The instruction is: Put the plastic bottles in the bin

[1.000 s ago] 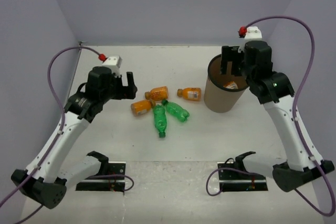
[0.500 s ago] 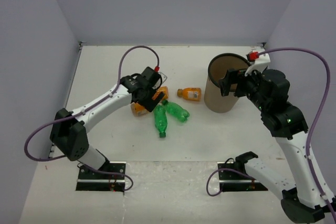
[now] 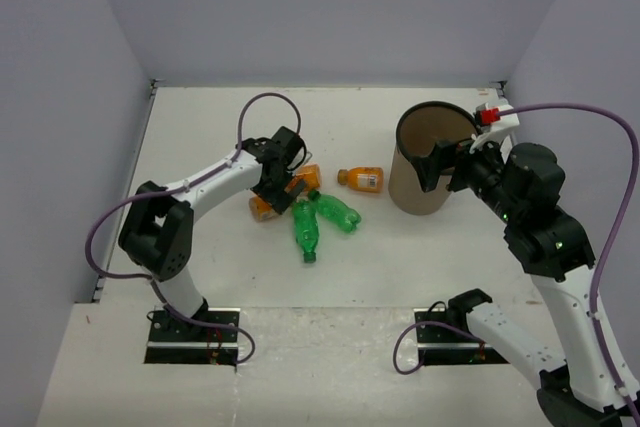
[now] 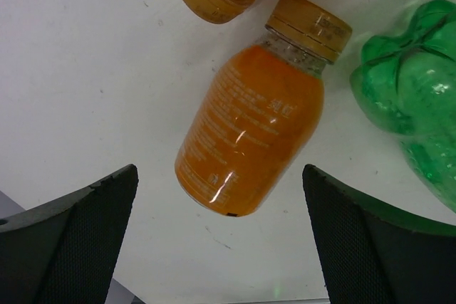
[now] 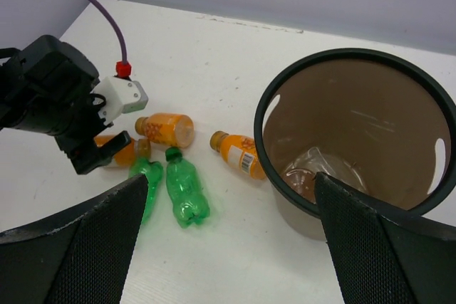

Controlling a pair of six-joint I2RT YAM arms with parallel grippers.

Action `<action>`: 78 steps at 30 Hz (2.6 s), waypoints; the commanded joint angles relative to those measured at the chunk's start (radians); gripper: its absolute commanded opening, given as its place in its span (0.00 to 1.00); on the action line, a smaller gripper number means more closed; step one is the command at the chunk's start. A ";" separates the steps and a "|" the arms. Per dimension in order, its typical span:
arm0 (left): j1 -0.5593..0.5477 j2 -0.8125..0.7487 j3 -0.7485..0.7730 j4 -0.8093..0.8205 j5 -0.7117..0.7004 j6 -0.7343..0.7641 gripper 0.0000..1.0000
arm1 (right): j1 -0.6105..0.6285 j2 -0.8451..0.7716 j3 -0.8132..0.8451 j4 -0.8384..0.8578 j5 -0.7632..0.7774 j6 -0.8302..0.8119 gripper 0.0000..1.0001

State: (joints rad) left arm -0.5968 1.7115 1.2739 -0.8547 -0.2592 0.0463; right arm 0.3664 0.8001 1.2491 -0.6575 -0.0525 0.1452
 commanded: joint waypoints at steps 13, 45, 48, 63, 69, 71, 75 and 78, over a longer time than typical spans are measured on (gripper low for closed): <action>0.046 0.057 -0.050 0.092 0.106 0.043 0.75 | 0.006 -0.004 -0.017 0.050 -0.066 -0.027 0.99; -0.066 -0.364 -0.024 0.130 0.030 -0.189 0.00 | 0.006 0.080 -0.034 0.204 -0.458 0.175 0.99; -0.064 -0.536 -0.141 0.380 0.249 -0.218 0.00 | 0.008 0.088 -0.092 0.350 -0.690 0.342 0.99; -0.101 -0.767 -0.487 0.996 0.804 -0.289 0.00 | 0.290 0.379 0.115 0.145 -0.307 0.271 0.91; -0.112 -0.744 -0.495 0.997 0.801 -0.283 0.00 | 0.348 0.421 0.153 0.102 -0.253 0.234 0.57; -0.112 -0.742 -0.496 0.999 0.782 -0.281 0.00 | 0.350 0.422 0.151 0.093 -0.254 0.228 0.32; -0.112 -0.731 -0.495 0.996 0.753 -0.281 0.00 | 0.350 0.404 0.130 0.102 -0.248 0.231 0.00; -0.112 -0.722 -0.487 0.993 0.709 -0.298 0.44 | 0.350 0.387 0.130 0.111 -0.218 0.226 0.00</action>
State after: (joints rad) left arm -0.7063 0.9833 0.7807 0.0757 0.5049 -0.2398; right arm 0.7124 1.2213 1.3613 -0.5465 -0.3202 0.3801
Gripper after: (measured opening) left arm 0.591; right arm 0.455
